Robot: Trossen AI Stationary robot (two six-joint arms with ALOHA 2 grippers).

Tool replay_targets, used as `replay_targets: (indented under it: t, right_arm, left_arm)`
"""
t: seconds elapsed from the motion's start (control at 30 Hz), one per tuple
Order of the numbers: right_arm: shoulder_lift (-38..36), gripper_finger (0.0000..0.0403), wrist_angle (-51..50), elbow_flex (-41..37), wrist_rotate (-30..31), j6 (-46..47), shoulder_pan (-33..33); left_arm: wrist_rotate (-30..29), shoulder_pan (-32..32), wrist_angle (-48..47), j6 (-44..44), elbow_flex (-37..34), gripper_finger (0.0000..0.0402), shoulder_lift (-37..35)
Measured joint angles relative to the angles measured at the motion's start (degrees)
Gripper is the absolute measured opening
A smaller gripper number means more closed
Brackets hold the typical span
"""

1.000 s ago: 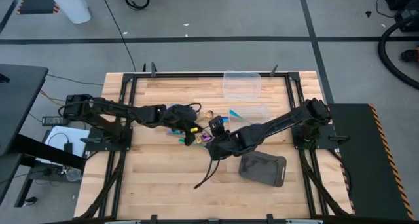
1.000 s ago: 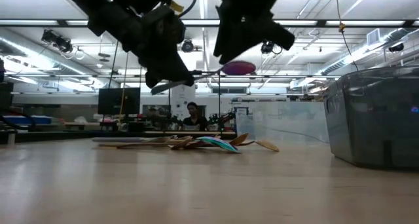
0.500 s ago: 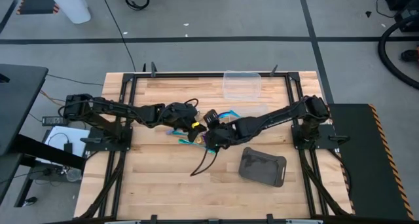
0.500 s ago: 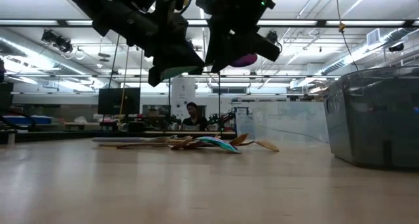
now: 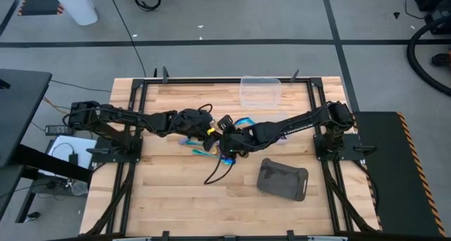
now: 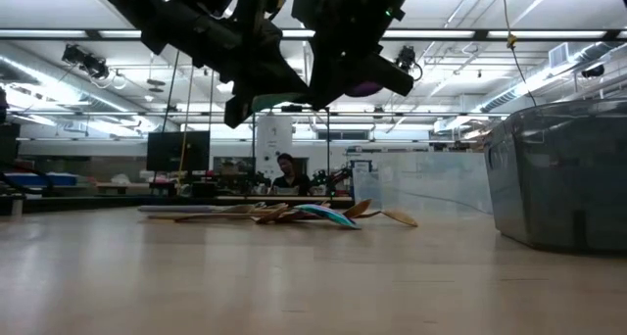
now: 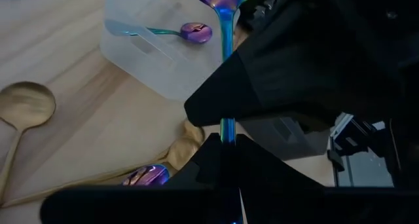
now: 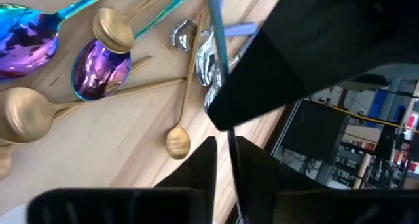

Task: Sort silverware by color (type)
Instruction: Put the blue spoon into the bottom transparent bin

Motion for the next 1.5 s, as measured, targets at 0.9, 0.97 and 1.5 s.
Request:
replay_targets:
  t: [0.9,0.97,1.5]
  right_arm:
    - [0.03,0.001,-9.59,0.0,-4.93,14.85,0.39]
    - [-0.1,0.001,-11.04,0.0,-4.91,16.19,0.39]
    - [-2.2,0.001,-26.85,0.0,-5.66,36.21,-4.72]
  left_arm:
    - [2.22,0.01,-8.1,18.67,0.02,0.0168,0.02]
    - [2.2,0.01,-12.3,21.09,0.02,0.0169,0.0]
    - [-6.35,-5.67,-13.83,25.99,0.02,0.0169,0.0]
